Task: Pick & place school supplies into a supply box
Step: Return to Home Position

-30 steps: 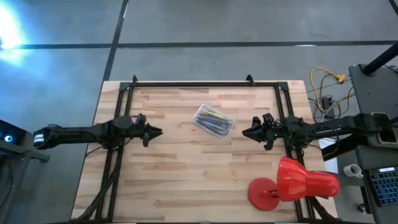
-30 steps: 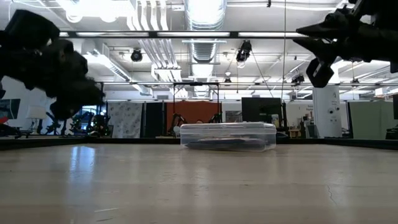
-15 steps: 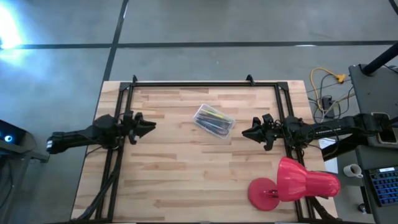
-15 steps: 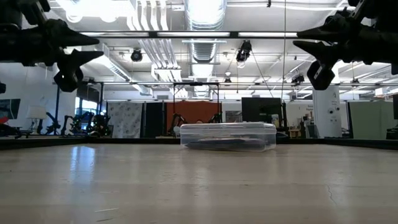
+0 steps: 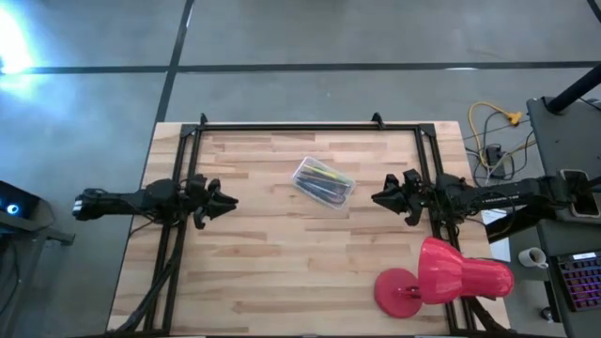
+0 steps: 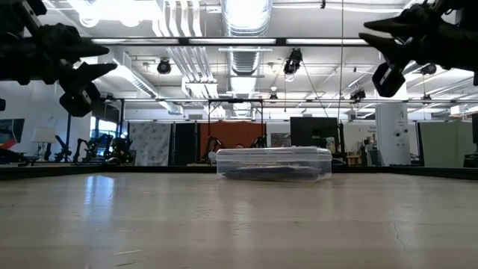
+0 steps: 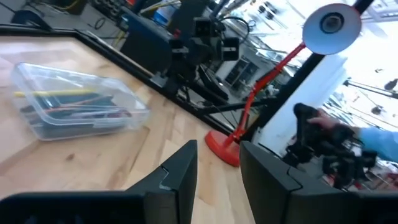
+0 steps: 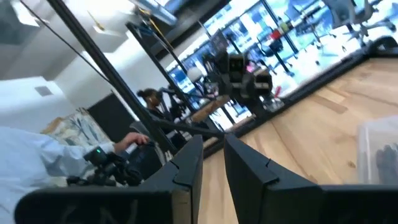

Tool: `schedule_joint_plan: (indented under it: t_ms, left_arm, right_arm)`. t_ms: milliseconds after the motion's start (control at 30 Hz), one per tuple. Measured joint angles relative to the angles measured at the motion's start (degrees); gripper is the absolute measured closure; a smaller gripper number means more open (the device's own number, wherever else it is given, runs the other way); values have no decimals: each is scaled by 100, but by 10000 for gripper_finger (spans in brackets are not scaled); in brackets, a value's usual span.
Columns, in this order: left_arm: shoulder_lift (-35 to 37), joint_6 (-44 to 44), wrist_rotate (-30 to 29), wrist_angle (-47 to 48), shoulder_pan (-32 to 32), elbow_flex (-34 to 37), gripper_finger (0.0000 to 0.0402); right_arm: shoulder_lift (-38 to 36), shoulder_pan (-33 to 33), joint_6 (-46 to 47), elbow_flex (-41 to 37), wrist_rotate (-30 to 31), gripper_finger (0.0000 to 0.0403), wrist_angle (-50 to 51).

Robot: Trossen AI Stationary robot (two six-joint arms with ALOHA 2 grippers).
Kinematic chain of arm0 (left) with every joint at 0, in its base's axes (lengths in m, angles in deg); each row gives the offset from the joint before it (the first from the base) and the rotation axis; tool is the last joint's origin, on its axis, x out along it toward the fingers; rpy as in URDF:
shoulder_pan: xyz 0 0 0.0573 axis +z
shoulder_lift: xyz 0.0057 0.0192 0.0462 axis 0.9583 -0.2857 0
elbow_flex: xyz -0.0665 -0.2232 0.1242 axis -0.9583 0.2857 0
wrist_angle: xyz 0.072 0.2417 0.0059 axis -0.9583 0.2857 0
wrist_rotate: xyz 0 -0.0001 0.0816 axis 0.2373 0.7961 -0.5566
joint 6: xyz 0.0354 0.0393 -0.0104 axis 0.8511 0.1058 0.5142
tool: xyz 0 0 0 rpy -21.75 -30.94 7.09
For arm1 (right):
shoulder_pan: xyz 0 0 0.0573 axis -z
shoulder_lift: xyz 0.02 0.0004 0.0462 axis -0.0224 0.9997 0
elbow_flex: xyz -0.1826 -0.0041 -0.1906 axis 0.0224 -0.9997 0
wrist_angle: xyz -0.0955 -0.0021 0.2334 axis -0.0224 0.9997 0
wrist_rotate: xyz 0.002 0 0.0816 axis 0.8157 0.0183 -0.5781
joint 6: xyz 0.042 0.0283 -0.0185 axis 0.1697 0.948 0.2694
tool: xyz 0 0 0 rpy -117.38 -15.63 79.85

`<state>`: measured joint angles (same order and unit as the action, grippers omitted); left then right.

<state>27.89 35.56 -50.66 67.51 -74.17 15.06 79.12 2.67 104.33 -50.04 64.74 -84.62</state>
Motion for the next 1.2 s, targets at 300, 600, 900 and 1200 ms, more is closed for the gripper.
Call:
schedule_joint_plan:
  t_ms: [300,600,900,1200]
  left_arm:
    - [2,0,0,2,-156,0,297]
    - [2,0,2,7,-154,2,297]
    - [-6,0,2,9,-154,2,297]
    - [-460,0,7,37,-149,-11,297]
  right_arm:
    - [-1394,0,0,-64,0,344,33]
    - [-2227,0,-13,-174,0,344,578]
    - [-3159,0,-10,-172,0,344,2671]
    - [-3291,0,2,-171,-1,344,3242]
